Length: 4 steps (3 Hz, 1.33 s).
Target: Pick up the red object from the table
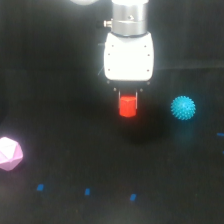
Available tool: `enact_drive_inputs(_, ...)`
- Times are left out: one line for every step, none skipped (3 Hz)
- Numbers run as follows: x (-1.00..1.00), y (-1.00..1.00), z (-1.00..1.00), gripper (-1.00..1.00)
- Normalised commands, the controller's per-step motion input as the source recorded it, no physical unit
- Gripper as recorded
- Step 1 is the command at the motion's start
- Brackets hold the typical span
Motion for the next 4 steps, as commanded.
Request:
enact_drive_inputs(0.26, 0.68, 0.74, -0.92)
enact_drive_inputs(-0.03, 0.87, 1.00, -0.91)
enact_drive_inputs(0.28, 0.47, 0.21, -1.00)
enact_drive_inputs(-0.55, -0.79, 0.27, -1.00)
